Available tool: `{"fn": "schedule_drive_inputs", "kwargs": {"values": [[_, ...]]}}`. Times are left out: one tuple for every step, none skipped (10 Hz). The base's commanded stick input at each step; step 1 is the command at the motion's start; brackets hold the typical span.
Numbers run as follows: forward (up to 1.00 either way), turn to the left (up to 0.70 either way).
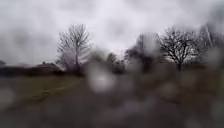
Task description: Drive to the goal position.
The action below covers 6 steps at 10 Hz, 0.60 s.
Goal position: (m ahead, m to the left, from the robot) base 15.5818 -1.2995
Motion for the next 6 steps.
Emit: {"fn": "schedule_drive_inputs", "kwargs": {"values": [[1.0,0.09],[1.0,0.03],[1.0,0.0],[1.0,0.0],[1.0,0.0],[1.0,0.0]]}}
